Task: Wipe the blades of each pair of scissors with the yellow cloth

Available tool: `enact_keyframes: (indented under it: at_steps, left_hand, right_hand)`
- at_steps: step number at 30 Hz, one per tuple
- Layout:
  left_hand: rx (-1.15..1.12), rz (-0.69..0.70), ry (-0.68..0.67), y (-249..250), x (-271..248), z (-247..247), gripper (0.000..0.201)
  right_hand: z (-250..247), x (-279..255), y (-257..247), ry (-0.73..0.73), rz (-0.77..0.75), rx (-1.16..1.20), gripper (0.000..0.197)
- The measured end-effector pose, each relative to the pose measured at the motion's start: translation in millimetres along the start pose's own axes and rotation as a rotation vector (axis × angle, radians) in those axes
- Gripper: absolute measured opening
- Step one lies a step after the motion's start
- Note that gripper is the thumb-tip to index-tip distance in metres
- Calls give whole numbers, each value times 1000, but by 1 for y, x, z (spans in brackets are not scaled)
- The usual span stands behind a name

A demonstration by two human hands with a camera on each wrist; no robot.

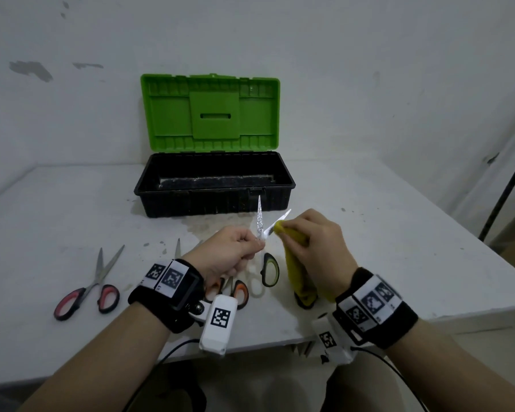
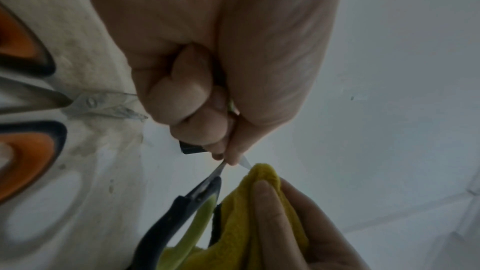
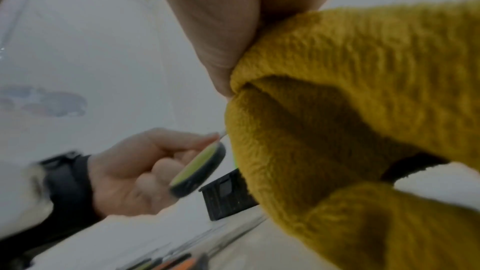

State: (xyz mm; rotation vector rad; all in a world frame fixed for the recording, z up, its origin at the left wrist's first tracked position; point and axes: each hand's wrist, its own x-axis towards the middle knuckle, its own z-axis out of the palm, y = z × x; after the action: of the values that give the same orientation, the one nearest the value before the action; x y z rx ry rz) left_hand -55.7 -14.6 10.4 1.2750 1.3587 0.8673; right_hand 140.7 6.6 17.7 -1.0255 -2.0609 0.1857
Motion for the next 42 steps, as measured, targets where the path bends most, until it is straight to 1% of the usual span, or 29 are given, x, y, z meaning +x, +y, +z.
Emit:
enact_keyframes:
  at_steps: [3,6,9,11,15,17,19,21,23,26,28,30,32,37,39,42]
  left_hand:
    - [-9,1,-18,3,0,4,20]
    - [30,11,-3,2,-1,6,16]
    - [49,39,2,3,-4,3,17]
    - [46,47,-11,3,-5,1,18]
    - [109,45,-18,-2,-6,-2,18]
    - [89,29,-21,-4,-6,-2,21]
    - [36,2,-18,-3,-6,-2,23]
    - [-32,-33,-28,-2,-6,-3,24]
    - [-78,-43,-41,-1,-5,-4,25]
    - [-75,-31,-43,0,-5,-3,22]
    - [-48,-2,-47,0,-6,1,20]
    - [-5,28,-45,-1,-7,4,19]
    - [56,65,-25,-2,-7,5,19]
    - [190,152,15,-4,-7,1,19]
    - [215,160,16,-4,-6,-1,19]
    - [217,135,1,-7,-3,-5,20]
  right_hand:
    - [13,-5,-3,-63,-77,11,17]
    - [16,-3,-1,-89,-82,-8,18]
    - [12,1,-1,-82,-60,-42,15]
    - [6,6,1,-63,1,-64,14]
    - [-11,23,16,-79,201,-129,24]
    - [-18,26,21,-62,244,-154,25]
    - [-22,23,19,1,216,-134,22]
    - [-22,15,9,30,141,-97,17]
    - [-17,7,-3,-3,63,-65,15]
    - [-6,-3,-15,-86,-26,-43,13]
    - [1,-5,-18,-124,-62,-40,13]
    - [6,-5,-20,-163,-65,-57,15]
    - [7,-5,-20,-186,-48,-82,16]
    - [0,5,-14,-155,32,-134,15]
    - [-4,11,-8,-142,88,-138,17]
    - [-12,19,9,-135,194,-172,21]
